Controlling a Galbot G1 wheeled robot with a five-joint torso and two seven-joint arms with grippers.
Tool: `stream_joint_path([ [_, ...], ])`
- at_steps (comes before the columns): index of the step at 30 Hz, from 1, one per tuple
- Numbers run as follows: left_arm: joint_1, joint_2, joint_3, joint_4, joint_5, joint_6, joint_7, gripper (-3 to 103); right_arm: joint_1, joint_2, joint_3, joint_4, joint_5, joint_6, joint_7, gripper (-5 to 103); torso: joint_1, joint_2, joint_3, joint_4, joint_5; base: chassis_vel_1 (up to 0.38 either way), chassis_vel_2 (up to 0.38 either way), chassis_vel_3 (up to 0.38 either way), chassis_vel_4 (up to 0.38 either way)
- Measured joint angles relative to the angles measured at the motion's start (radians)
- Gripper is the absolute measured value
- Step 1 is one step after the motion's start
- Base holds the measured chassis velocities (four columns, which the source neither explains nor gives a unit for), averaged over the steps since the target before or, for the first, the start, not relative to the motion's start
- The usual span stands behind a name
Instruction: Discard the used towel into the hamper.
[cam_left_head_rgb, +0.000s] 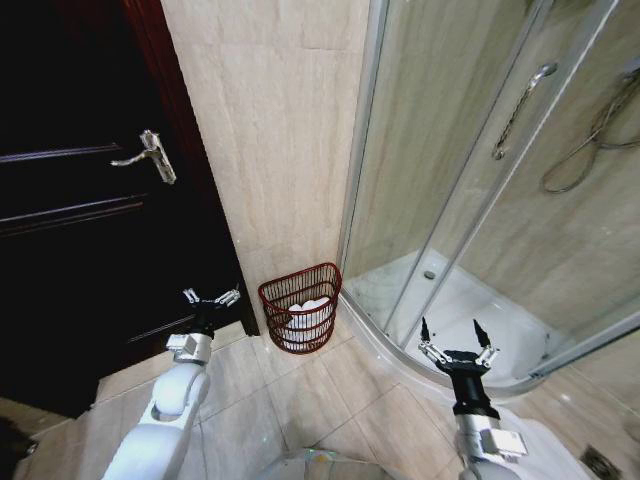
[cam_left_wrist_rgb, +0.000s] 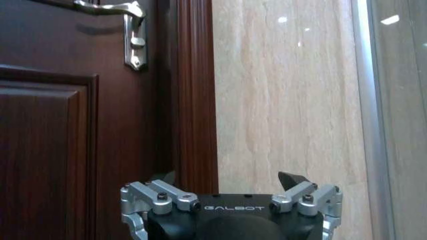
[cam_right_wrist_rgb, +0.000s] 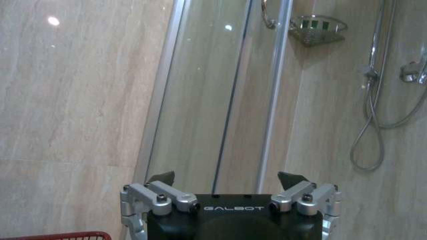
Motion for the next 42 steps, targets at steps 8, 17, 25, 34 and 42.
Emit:
stream_joint_path([
  [8,0.006,0.017,0.007,0.017,0.0,-0.034,0.008,100,-0.002,0.0,-0.008,-0.027,-0.006,0.012,0.008,100,0.0,0.0,0.0,0.0,0.0002,0.02,-0.026,-0.024,0.017],
  [17,0.001,0.014,0.027,0.026,0.003,-0.047,0.013,100,-0.024,0.0,-0.004,-0.032,-0.007,0.038,0.018,100,0.0,0.0,0.0,0.0,0.0003,0.094,-0.113,-0.108,0.101],
  [25,0.003,0.008,0.046,0.035,0.008,-0.061,0.013,100,-0.036,0.0,-0.01,-0.037,-0.012,0.05,0.023,100,0.0,0.0,0.0,0.0,0.0002,0.071,-0.073,-0.069,0.08],
  [34,0.006,0.009,0.05,0.033,0.008,-0.062,0.013,100,-0.045,0.0,-0.023,-0.047,-0.013,0.062,0.027,100,0.0,0.0,0.0,0.0,0.0002,0.071,-0.073,-0.081,0.072],
  [42,0.01,0.008,0.055,0.032,0.007,-0.062,0.015,100,-0.046,0.0,-0.024,-0.053,-0.009,0.09,0.011,100,0.0,0.0,0.0,0.0,0.0002,0.058,-0.056,-0.052,0.057],
])
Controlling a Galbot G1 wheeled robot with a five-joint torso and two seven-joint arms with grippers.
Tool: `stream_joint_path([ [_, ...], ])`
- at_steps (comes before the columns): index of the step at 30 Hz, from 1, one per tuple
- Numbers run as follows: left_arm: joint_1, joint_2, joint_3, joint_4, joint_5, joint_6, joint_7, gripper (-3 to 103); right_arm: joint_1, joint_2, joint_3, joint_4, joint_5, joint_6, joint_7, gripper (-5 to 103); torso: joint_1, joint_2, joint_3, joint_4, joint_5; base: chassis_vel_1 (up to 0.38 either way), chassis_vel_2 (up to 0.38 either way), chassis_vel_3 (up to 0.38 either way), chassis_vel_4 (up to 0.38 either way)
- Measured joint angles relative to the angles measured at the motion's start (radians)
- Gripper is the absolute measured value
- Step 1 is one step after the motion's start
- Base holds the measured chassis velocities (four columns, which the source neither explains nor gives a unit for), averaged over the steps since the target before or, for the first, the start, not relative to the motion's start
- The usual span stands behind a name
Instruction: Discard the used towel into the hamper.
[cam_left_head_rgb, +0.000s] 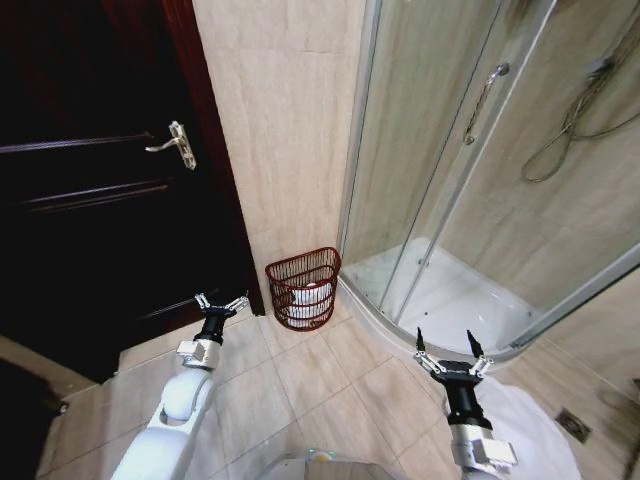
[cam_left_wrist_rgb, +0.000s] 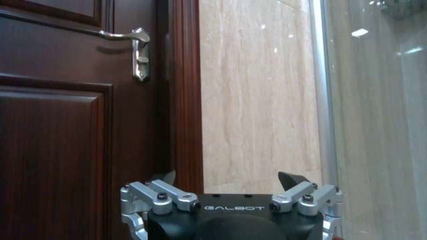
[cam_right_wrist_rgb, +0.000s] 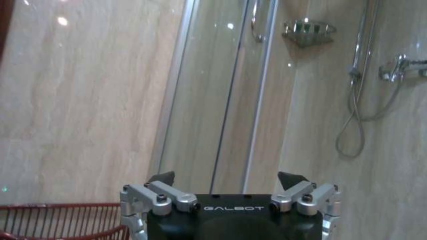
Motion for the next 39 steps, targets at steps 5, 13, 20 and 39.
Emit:
stream_joint_path([
  [5,0.002,-0.003,0.003,0.0,0.0,0.0,0.0,100,0.007,0.0,0.007,-0.018,0.011,0.025,-0.006,100,0.0,0.0,0.0,0.0001,0.0,0.0,0.0,0.0,0.0],
  [13,0.016,-0.01,0.006,-0.015,0.014,0.005,0.0,100,0.009,0.0,0.008,-0.032,0.036,0.009,-0.016,100,0.0,0.0,0.0,0.0001,0.0001,0.0,0.0,0.0,0.0],
  [20,0.024,-0.019,0.01,-0.023,0.023,0.005,0.0,100,0.01,0.0,0.007,-0.024,0.044,0.002,-0.024,100,0.0,0.0,0.0,0.0001,0.0,-0.003,-0.008,0.008,0.006],
  [39,0.038,-0.019,0.011,-0.038,0.031,0.006,0.004,100,-0.009,0.0,0.012,-0.012,0.05,0.014,-0.001,100,0.0,0.0,0.0,0.0001,0.0,-0.033,-0.103,0.032,0.097],
])
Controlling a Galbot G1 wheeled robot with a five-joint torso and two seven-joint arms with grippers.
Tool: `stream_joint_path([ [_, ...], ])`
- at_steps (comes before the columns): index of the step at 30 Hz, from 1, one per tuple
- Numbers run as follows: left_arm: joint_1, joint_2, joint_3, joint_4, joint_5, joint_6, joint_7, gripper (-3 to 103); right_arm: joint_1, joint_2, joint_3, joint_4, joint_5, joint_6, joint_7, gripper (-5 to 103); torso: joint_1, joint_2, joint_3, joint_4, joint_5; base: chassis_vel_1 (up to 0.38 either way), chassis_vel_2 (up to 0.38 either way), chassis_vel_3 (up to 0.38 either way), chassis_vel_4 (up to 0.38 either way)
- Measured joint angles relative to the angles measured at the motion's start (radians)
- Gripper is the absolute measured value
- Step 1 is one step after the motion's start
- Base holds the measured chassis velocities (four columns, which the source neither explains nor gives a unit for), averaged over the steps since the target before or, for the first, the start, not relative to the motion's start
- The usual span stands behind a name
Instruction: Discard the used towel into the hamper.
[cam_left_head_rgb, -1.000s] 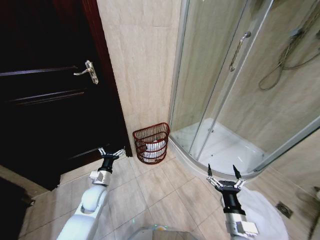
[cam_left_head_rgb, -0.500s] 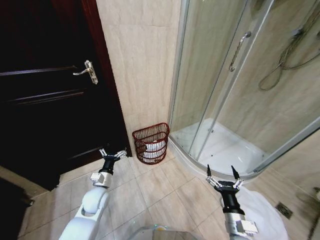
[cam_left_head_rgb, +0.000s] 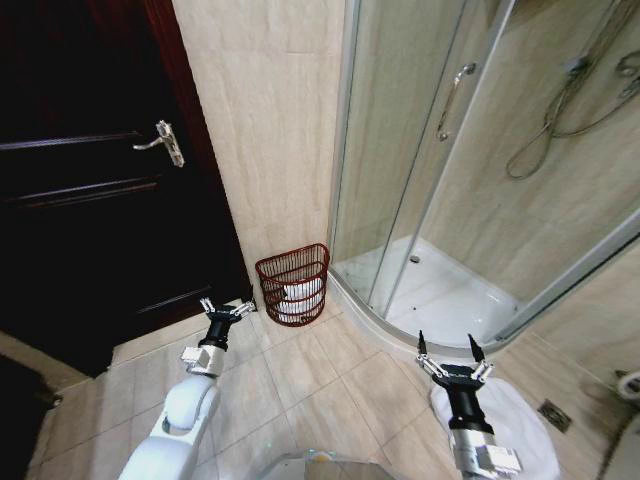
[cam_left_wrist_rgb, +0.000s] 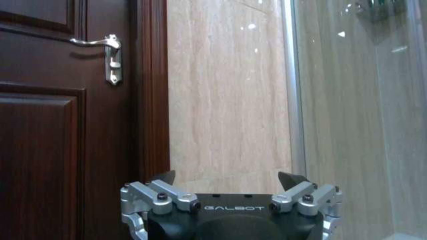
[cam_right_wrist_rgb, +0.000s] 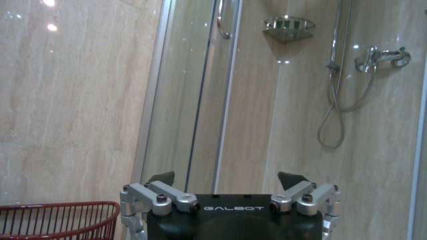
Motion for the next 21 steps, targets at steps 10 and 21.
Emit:
stream_joint_path([
  [10,-0.002,-0.003,0.008,-0.001,0.005,-0.002,0.002,100,0.003,0.0,0.002,0.008,-0.003,-0.008,0.0,100,0.0,0.0,0.0,0.0,-0.0002,-0.006,-0.113,0.002,0.112],
  [21,-0.002,0.0,0.001,0.002,0.002,-0.015,0.002,100,0.006,0.0,0.0,0.003,-0.007,-0.006,-0.001,100,0.0,0.0,0.0,-0.0001,-0.0001,-0.115,-0.188,0.113,0.181],
])
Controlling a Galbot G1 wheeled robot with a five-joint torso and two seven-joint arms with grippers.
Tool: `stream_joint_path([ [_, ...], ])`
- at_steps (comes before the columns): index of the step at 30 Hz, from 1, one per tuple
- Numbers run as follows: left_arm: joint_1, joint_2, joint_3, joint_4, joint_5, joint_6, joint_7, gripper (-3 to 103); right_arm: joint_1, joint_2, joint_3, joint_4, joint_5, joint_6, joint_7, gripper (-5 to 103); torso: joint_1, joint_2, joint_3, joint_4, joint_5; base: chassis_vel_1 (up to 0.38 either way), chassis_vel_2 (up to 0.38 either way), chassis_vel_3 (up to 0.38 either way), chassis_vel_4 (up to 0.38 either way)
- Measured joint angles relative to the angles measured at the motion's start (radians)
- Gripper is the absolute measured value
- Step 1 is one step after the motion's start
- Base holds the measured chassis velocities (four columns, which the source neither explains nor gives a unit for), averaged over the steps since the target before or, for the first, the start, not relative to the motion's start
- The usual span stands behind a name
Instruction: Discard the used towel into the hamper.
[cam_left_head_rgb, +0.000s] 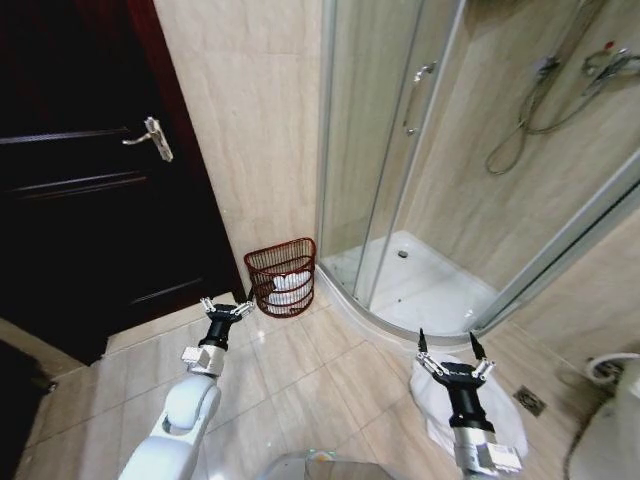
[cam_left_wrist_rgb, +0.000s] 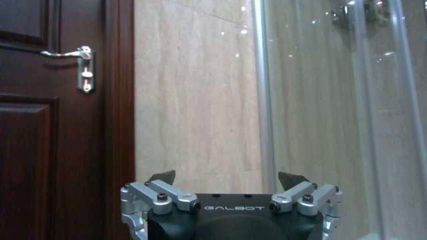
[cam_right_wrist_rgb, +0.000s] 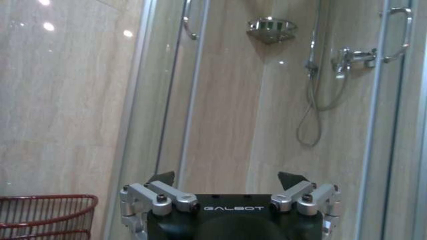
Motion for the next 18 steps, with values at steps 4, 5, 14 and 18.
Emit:
stream_joint_path([
  [4,0.001,0.0,0.0,0.0,0.0,-0.002,0.0,100,0.001,0.0,0.001,0.0,0.0,0.001,0.0,100,0.0,0.0,0.0,0.0,0.0001,-0.116,-0.185,0.127,0.182],
  [5,0.0,0.0,0.001,0.0,0.0,-0.002,0.0,100,0.001,0.0,0.001,0.0,0.0,0.001,0.0,100,0.0,0.0,0.0,0.0001,0.0003,-0.095,-0.171,0.119,0.199],
  [14,0.003,-0.002,0.002,0.0,0.0,-0.005,0.0,100,0.002,0.0,0.007,-0.004,0.004,0.003,0.002,100,0.0,0.0,0.0,0.0,0.0,-0.129,-0.18,0.128,0.178],
  [18,0.004,-0.005,0.004,-0.002,0.001,-0.005,0.002,100,0.003,0.0,0.012,-0.007,0.007,0.004,0.002,100,0.0,0.0,0.0,0.0,0.0003,-0.163,-0.182,0.171,0.202],
])
